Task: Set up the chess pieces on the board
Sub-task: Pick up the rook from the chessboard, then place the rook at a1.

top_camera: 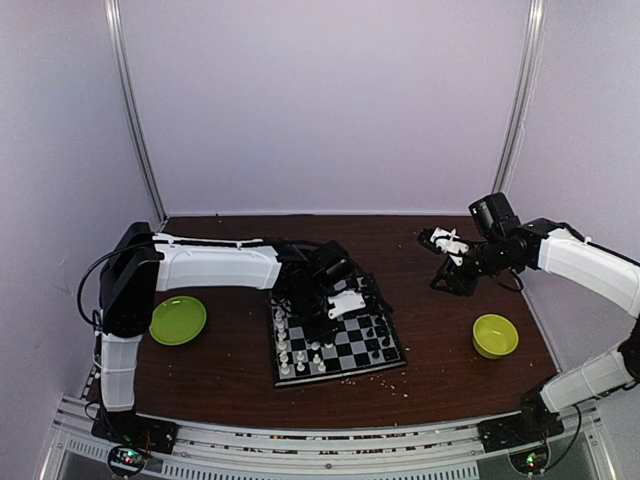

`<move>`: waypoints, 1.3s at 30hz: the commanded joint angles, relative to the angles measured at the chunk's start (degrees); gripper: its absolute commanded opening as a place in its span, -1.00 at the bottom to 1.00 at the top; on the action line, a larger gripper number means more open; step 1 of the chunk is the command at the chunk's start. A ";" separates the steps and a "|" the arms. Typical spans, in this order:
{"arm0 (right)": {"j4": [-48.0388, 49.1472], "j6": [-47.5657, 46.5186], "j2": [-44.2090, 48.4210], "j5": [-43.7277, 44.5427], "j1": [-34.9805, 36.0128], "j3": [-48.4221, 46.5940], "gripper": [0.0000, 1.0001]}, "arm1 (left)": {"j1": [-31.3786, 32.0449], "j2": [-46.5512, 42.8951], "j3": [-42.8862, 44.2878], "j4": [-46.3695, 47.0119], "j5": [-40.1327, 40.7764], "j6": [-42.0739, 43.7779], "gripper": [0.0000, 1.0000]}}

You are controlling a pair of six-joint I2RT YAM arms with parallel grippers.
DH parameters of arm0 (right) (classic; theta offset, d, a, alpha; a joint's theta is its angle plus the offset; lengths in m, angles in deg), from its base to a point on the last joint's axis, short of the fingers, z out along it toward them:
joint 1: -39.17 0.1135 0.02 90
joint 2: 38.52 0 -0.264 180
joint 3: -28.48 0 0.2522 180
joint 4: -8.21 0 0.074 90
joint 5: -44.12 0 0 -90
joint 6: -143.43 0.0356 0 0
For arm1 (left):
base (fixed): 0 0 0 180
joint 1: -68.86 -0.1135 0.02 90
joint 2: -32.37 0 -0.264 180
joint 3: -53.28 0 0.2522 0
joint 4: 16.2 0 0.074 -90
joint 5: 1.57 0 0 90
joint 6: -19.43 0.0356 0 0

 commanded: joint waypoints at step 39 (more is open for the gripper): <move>-1.42 -0.70 -5.16 1.99 -0.21 -1.27 -0.28 | -23.49 -6.39 5.94 -7.53 0.12 -3.04 -0.88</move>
